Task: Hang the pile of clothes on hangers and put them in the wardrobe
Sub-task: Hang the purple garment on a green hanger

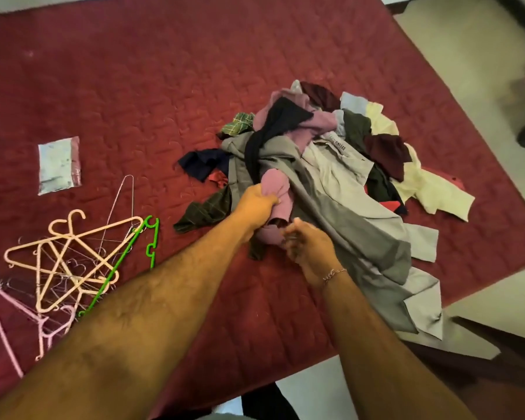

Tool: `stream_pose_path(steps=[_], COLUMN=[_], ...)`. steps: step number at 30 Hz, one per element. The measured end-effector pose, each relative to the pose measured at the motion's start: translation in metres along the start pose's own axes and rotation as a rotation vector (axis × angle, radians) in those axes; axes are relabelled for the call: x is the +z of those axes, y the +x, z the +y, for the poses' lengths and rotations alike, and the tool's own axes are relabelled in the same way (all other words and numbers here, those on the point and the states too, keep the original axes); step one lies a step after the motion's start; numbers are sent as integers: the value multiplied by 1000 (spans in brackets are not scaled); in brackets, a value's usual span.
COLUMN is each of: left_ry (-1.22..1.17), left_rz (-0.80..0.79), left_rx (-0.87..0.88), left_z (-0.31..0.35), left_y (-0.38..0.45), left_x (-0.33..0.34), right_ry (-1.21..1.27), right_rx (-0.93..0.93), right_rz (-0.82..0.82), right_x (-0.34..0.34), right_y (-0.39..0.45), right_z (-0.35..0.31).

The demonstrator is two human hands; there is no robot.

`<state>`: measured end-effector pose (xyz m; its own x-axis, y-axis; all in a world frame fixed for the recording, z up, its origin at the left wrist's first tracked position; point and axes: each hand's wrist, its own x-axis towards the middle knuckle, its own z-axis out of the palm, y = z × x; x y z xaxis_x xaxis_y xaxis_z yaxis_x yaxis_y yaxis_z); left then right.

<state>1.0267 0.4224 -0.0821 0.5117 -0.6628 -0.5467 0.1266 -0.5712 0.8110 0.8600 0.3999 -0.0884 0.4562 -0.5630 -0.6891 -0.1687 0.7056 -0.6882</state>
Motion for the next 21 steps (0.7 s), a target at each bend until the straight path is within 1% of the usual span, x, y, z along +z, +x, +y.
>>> stream_pose_path(steps=[1,2,3,4,5,6,7,8,9,10,12,13,14,16,17,18,19,20,21], left_ry=[7,33,76,138,214,270,293,268,195,55,-312,-413,-442,-424,-408,-408,-415,-452,-492], left_rz=[-24,-65,-125,-196,-264,-328,-379,-414,-434,-454,-499,-505,-496,-449,-438,-447,-481,-523,-540], left_rx=[76,157,227,286,310,311,290,264,225,165,7,-64,-104,-150,-169,-179,-167,-157,-131], left_z=[14,27,40,51,59,62,61,56,48,39,22,15,6,-12,-18,-24,-24,-26,-23], left_y=[-9,-16,-24,-33,-44,-53,-60,-65,-72,-79,-98,-105,-112,-119,-125,-127,-138,-140,-149], left_x=[-6,-14,-22,-34,-47,-61,-75,-86,-98,-108,-123,-127,-132,-138,-140,-141,-143,-143,-143], right_ry=[89,175,263,349,418,470,453,417,360,324,321,314,304,320,302,295,281,270,221], right_rx=[58,107,129,106,55,-8,-69,-117,-149,-170,-207,-247,-306,-538,-685,-817,-901,-920,-890], right_rz=[80,87,48,-13,-52,-58,-10,47,127,192,307,370,460,602,589,531,434,291,144], right_x=[3,5,9,18,30,43,58,72,84,94,114,121,128,139,147,158,163,171,174], right_y=[1,3,4,1,-2,-3,-7,-8,-8,-13,-31,-42,-55,-82,-102,-123,-136,-155,-166], right_z=[1,2,-1,-8,-18,-29,-43,-54,-62,-67,-74,-79,-84,-92,-96,-99,-99,-98,-93])
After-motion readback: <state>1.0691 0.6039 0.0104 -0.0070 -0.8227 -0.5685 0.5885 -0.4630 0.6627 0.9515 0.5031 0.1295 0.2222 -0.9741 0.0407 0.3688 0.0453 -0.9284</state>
